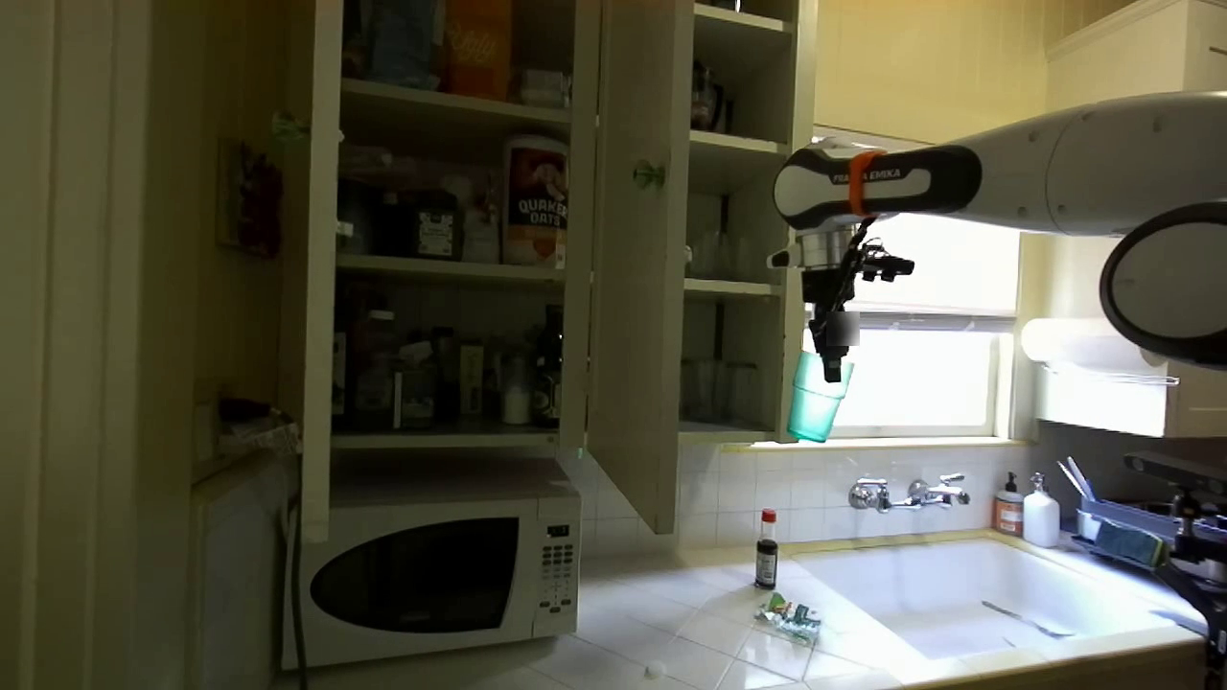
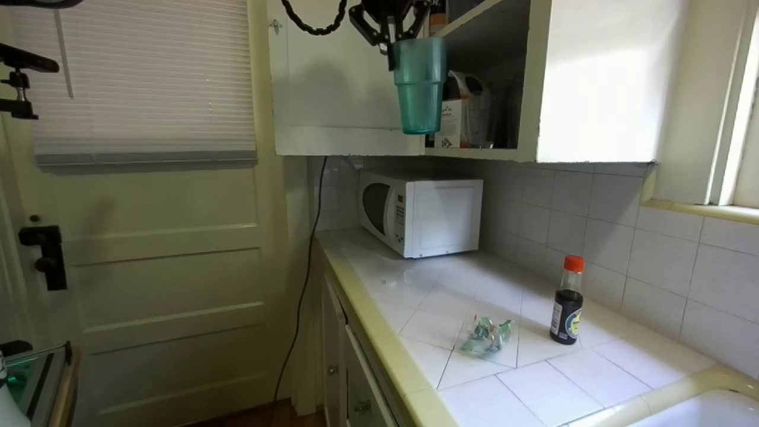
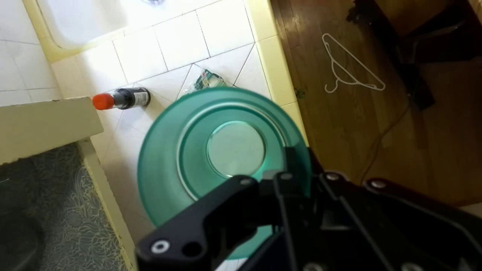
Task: Open the cupboard then put the cup inside
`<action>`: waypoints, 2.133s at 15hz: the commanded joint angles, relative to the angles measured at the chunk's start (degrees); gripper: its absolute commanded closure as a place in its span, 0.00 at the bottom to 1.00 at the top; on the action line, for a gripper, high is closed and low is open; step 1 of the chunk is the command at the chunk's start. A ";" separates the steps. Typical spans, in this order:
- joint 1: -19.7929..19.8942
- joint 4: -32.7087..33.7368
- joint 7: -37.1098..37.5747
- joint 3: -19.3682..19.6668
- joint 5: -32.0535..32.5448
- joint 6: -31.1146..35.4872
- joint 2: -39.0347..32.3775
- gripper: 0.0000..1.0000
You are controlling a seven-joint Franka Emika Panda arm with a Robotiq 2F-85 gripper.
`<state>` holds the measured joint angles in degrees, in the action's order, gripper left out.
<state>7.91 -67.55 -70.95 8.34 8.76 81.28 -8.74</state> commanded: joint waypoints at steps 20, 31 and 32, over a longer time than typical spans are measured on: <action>-4.96 29.98 -36.65 -3.88 18.62 12.14 -22.89 0.98; -4.22 28.63 -36.08 -5.18 14.42 20.41 -22.92 0.98; -4.03 28.44 -37.27 -5.35 14.30 20.12 -22.53 0.98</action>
<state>3.13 -39.81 -105.36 3.66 24.18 102.39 -31.61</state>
